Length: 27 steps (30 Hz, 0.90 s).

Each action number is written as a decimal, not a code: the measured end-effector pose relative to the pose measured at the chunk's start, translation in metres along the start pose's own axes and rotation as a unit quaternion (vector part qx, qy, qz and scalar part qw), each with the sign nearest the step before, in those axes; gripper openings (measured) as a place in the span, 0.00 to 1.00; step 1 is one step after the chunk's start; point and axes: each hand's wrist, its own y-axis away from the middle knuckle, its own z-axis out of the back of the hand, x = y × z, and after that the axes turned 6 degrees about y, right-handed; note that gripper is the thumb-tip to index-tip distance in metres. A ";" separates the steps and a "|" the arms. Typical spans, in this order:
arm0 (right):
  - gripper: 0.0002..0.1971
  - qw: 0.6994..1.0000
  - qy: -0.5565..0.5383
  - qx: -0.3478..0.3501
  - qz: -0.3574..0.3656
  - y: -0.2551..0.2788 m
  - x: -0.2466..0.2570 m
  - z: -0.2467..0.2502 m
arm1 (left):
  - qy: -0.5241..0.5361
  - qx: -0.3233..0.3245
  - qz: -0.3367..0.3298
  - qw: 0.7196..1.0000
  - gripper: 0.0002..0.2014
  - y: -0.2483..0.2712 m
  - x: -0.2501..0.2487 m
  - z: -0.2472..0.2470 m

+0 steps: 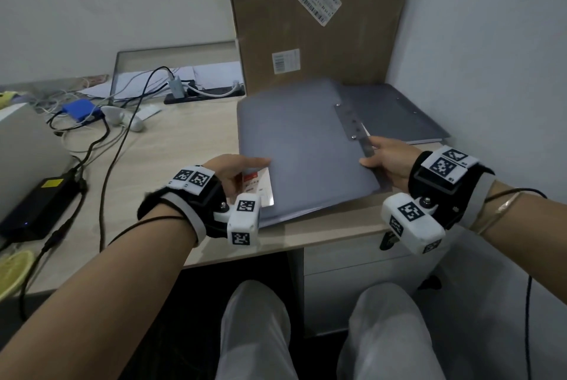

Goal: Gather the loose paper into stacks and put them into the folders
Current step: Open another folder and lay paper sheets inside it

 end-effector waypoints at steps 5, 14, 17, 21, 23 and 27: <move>0.20 0.998 -0.016 -0.038 0.053 -0.014 0.014 0.029 | 0.045 0.035 -0.125 0.990 0.34 0.001 -0.019 -0.025; 0.10 0.991 -0.064 -0.116 0.004 -0.060 0.032 0.122 | 0.051 0.042 -0.181 0.981 0.26 -0.057 -0.080 -0.121; 0.10 0.988 -0.027 -0.148 -0.032 -0.081 0.032 0.149 | 0.018 0.048 -0.158 0.986 0.11 -0.082 -0.091 -0.150; 0.12 0.978 0.063 -0.182 -0.078 -0.116 0.020 0.180 | -0.018 0.044 -0.129 0.990 0.04 -0.122 -0.095 -0.178; 0.19 0.971 0.122 -0.185 -0.094 -0.129 0.013 0.190 | -0.030 0.041 -0.116 0.992 0.02 -0.142 -0.095 -0.185; 0.21 0.948 0.216 -0.207 -0.107 -0.146 -0.001 0.196 | -0.078 0.003 -0.107 0.991 0.15 -0.200 -0.088 -0.191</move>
